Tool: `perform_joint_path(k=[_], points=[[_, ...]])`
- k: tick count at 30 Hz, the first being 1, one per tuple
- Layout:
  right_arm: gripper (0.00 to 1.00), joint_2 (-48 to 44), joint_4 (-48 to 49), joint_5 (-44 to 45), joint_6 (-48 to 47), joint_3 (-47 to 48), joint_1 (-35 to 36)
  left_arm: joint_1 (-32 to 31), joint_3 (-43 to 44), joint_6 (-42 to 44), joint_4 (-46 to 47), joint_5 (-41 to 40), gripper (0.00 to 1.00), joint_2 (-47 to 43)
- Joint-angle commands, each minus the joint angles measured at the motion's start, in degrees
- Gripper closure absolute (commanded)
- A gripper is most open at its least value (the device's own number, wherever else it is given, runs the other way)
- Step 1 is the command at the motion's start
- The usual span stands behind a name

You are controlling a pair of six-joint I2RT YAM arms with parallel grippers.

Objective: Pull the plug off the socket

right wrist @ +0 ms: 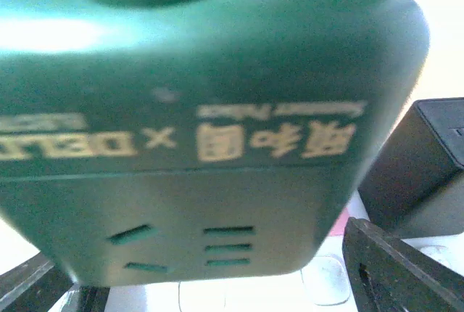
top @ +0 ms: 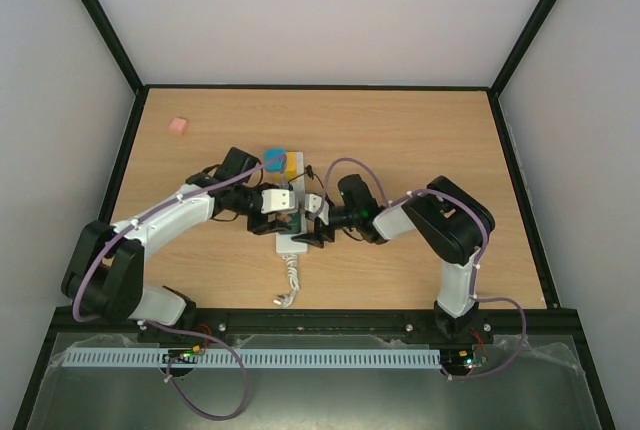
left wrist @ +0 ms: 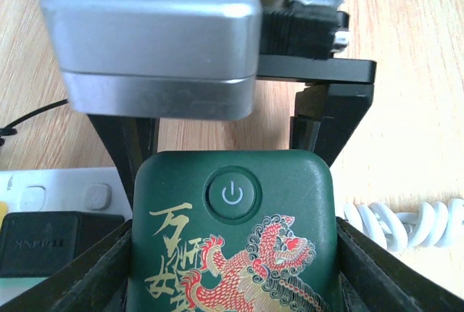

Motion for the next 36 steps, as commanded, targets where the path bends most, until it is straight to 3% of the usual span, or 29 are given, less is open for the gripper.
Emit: perform_joint_path(k=[1, 13, 23, 30, 36], points=[[0.16, 3.9, -9.0, 6.8, -4.5, -1.5, -0.1, -0.2, 0.4, 1.7, -1.0, 3.5, 0.6, -1.2], [0.16, -1.9, -10.8, 4.2, -1.2, -0.6, 0.1, 5.2, 2.3, 2.6, -9.5, 5.4, 0.59, -5.9], [0.15, -9.5, -17.7, 3.2, -0.3, 3.6, 0.5, 12.3, 2.6, -3.8, -9.9, 6.5, 0.58, -11.3], [0.15, -17.3, -23.0, 7.6, 3.8, 5.2, 0.4, 22.2, 5.5, -9.3, -9.7, 8.7, 0.55, -12.3], [0.14, -26.2, -26.5, 10.9, 5.9, 5.2, -1.9, 31.1, 12.0, -16.6, -8.6, 11.7, 0.52, -6.3]])
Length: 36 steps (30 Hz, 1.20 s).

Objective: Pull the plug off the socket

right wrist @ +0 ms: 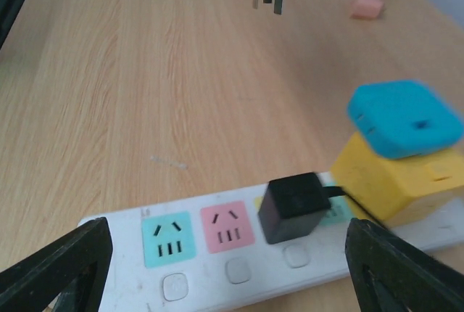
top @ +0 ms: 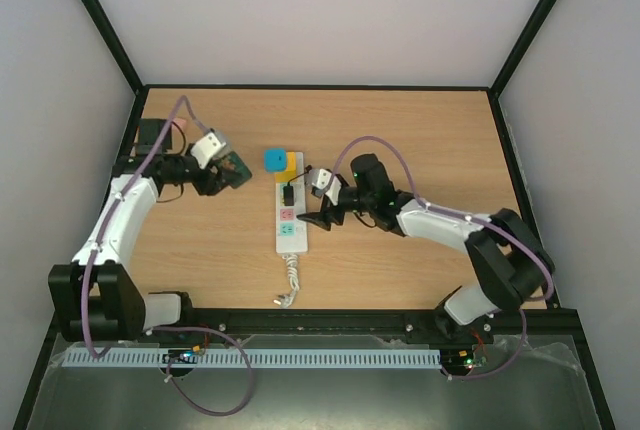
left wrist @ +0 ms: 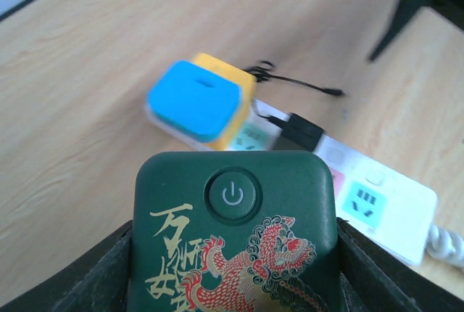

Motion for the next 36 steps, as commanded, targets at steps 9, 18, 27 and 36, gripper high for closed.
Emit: perform_joint_path(k=[9, 18, 27, 36], points=[[0.12, -14.9, -10.2, 9.8, 4.5, 0.3, -10.2, 11.8, 14.8, -24.5, 11.5, 2.7, 0.51, 17.9], [0.12, -17.7, -7.9, 9.6, 7.5, -5.1, -15.1, 12.8, 20.0, -35.2, 21.3, 4.4, 0.5, 32.2], [0.12, -17.2, -7.7, 9.7, 6.8, -5.8, -15.2, 12.6, 28.6, -43.1, 24.3, 2.6, 0.47, 45.0], [0.12, -15.5, -8.1, 10.1, 6.8, -5.8, -15.3, 11.4, 34.8, -45.3, 24.9, 2.0, 0.45, 53.5]])
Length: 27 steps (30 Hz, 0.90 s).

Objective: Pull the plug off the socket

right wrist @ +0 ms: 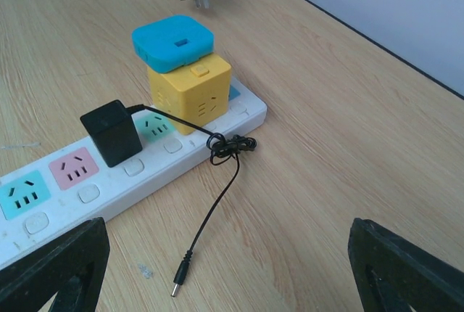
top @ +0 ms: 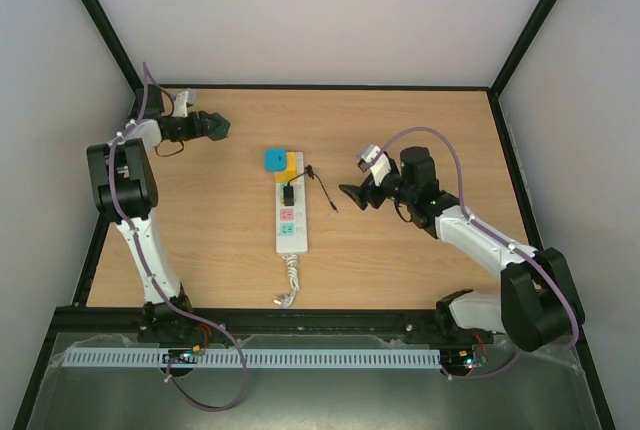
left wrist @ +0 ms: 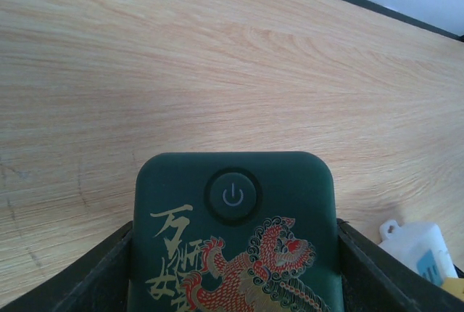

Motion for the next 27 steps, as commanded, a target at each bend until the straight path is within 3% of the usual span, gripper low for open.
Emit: perform_joint_path(k=[1, 5, 13, 18, 27], points=[[0.12, 1.5, -0.3, 0.7, 0.3, -0.6, -0.3, -1.2, 2.9, -2.1, 2.2, 0.2, 0.45, 2.5], [0.12, 2.5, -0.6, 0.5, 0.4, -0.3, -0.3, -1.6, 5.3, -3.9, 2.7, 0.4, 0.43, 5.4], [0.12, 2.7, -0.9, 0.5, 0.8, -0.1, -0.4, -1.4, 10.0, -6.6, 0.1, -0.7, 0.25, 9.7], [0.12, 2.3, -1.0, 0.2, 0.8, 0.0, -0.3, -0.8, 11.2, -6.7, -2.4, -5.3, 0.13, 10.0], [0.1, 1.2, -1.0, 0.1, 0.9, 0.0, -0.3, 0.0, 10.5, -4.5, -4.4, -12.0, 0.08, 6.0]])
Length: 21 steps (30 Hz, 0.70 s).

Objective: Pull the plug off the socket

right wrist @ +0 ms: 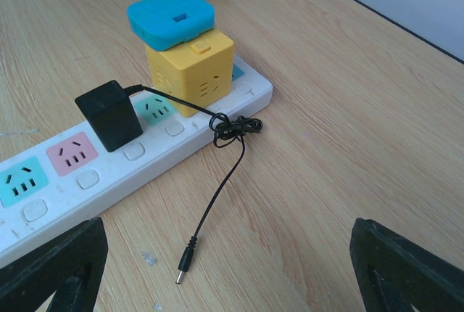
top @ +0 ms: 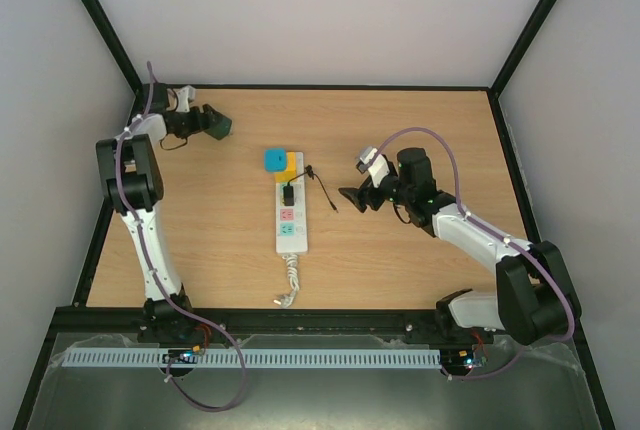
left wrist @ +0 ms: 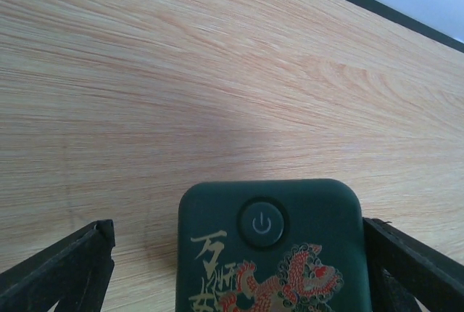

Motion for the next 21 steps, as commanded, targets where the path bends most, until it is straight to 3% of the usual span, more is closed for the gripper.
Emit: perform_joint_path(k=[1, 6, 21], points=[[0.1, -1.4, -0.2, 0.0, 0.6, 0.0, -0.3, 0.6, 1.3, 1.3, -4.0, -6.0, 0.08, -2.6], [0.09, -2.2, -0.1, 0.1, 0.6, -0.2, -0.4, 0.8, 2.3, 1.2, -6.2, -8.9, 0.11, -3.0], [0.08, -3.8, 0.3, -1.2, 1.3, -0.7, -1.1, 2.0, -0.2, 2.5, -5.7, -8.1, 0.39, -5.5]])
